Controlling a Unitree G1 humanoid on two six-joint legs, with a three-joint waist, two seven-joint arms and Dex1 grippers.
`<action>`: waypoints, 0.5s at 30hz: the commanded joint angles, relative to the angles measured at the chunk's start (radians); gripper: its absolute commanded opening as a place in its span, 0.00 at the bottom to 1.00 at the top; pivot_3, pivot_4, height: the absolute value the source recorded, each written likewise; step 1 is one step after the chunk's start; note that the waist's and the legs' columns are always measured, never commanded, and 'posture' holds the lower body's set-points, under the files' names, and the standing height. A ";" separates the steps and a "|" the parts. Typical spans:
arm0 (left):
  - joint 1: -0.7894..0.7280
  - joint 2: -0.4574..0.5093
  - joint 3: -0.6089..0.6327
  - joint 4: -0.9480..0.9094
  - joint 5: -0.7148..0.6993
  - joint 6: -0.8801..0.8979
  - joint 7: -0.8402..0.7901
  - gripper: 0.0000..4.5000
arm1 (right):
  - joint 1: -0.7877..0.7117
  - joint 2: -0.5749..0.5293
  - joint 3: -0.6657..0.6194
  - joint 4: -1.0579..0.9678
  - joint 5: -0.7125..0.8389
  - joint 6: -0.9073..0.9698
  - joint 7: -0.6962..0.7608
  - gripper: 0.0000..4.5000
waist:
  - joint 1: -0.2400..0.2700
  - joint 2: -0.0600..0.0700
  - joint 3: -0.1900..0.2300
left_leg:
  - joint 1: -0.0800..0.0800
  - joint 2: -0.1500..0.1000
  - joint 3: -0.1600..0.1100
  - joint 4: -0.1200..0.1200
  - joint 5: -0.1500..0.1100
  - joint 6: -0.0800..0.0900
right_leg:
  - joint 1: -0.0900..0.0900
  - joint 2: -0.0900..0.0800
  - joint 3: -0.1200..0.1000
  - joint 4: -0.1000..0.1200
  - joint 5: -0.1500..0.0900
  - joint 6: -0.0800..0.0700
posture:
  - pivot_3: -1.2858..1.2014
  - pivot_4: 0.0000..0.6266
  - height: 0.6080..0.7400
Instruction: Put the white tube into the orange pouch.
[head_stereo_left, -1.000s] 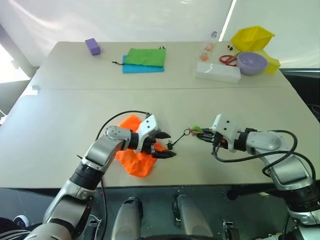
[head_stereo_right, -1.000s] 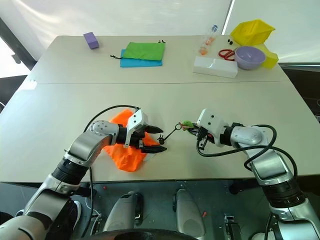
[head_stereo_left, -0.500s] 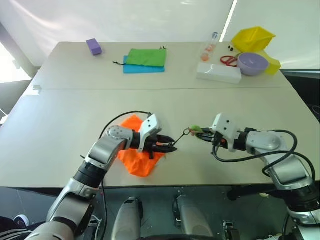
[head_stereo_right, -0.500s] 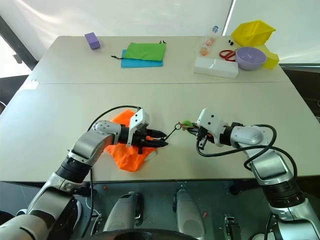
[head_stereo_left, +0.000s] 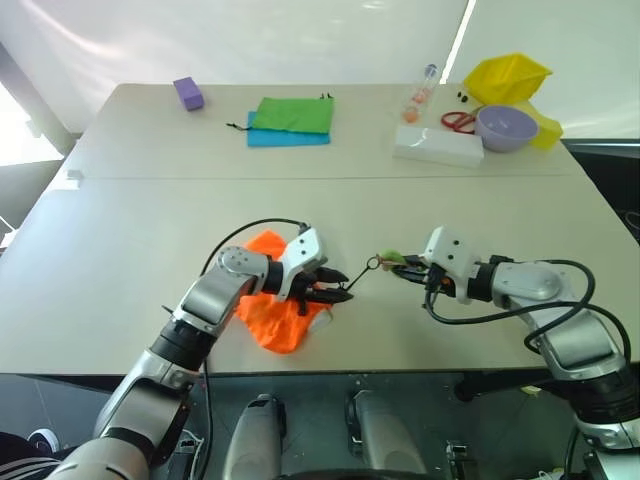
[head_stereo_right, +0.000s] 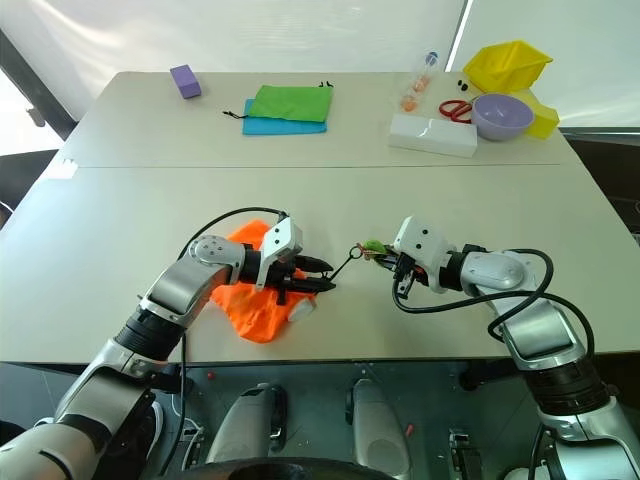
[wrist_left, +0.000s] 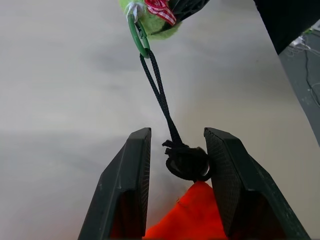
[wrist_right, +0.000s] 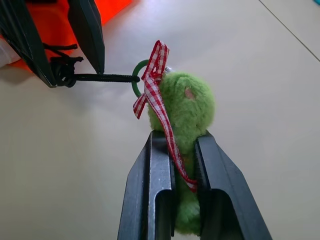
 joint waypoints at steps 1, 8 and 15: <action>0.004 0.014 -0.035 0.015 0.026 0.021 -0.007 0.40 | -0.023 0.004 -0.026 -0.019 0.006 -0.013 -0.002 0.00 | 0.000 0.000 0.000 | 0.000 0.000 0.000 0.000 0.000 0.000 | 0.000 0.000 0.000 0.000 0.000 0.000 | 0.52 0.24 1.00; -0.089 0.029 -0.046 0.052 0.044 0.036 -0.040 0.40 | -0.024 0.004 -0.023 -0.022 0.006 -0.010 -0.001 0.00 | -0.001 0.000 0.000 | 0.000 0.000 0.000 0.000 0.000 0.000 | 0.000 0.000 0.000 0.000 0.000 0.000 | 0.52 0.24 1.00; -0.149 0.062 -0.071 0.092 0.038 0.088 -0.140 0.40 | -0.030 0.005 -0.018 -0.024 0.004 -0.008 -0.001 0.00 | -0.003 0.000 0.000 | 0.000 0.000 0.000 -0.003 0.000 0.000 | -0.001 0.000 0.000 -0.001 0.000 0.000 | 0.52 0.24 1.00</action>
